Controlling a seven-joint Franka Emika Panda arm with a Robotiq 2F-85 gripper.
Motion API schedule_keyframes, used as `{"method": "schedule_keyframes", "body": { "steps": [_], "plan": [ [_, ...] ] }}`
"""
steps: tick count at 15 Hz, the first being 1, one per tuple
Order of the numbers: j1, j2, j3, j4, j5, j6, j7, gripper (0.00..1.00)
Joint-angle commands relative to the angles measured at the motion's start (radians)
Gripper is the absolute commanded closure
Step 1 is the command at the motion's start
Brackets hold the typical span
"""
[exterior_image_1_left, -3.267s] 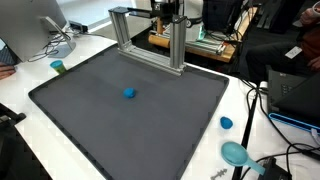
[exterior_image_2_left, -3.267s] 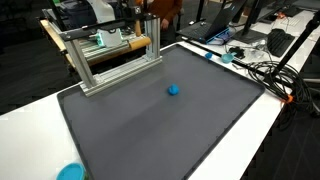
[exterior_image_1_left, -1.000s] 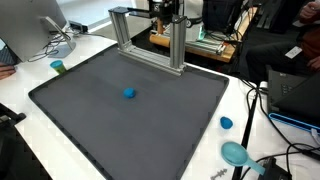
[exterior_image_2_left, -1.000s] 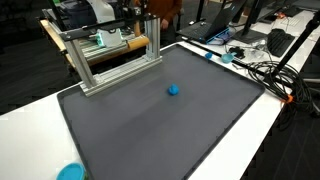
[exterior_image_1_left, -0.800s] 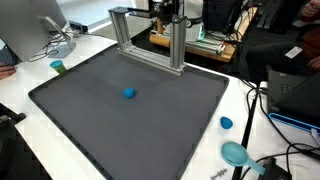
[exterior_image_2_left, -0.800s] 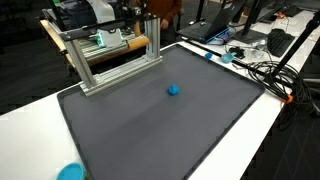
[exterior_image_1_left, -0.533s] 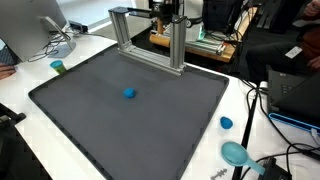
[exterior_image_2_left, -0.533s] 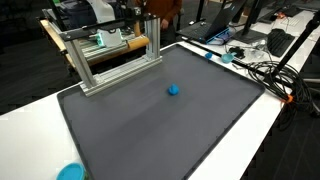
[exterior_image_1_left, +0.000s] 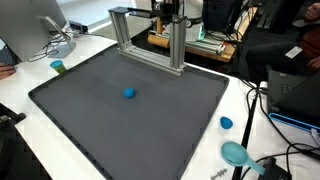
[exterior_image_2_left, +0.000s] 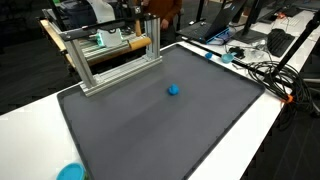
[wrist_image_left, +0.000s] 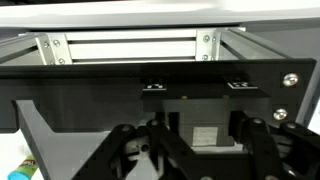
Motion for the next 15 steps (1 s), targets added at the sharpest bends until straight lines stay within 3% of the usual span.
{"method": "schedule_keyframes", "body": {
  "steps": [1,2,6,9,11,12,15],
  "plan": [
    [0.011,-0.026,0.006,-0.013,0.001,-0.035,-0.007,0.38],
    [0.011,-0.022,0.010,-0.011,-0.001,-0.036,-0.004,0.25],
    [0.011,-0.009,0.022,-0.001,-0.005,-0.050,0.003,0.08],
    [0.013,-0.007,0.021,0.000,0.001,-0.053,0.004,0.39],
    [0.020,-0.020,0.023,-0.024,0.004,-0.043,0.003,0.53],
    [0.020,-0.016,0.023,-0.020,0.003,-0.044,0.002,0.56],
    [0.021,-0.007,0.024,-0.018,0.001,-0.044,0.000,0.49]
  ]
}}
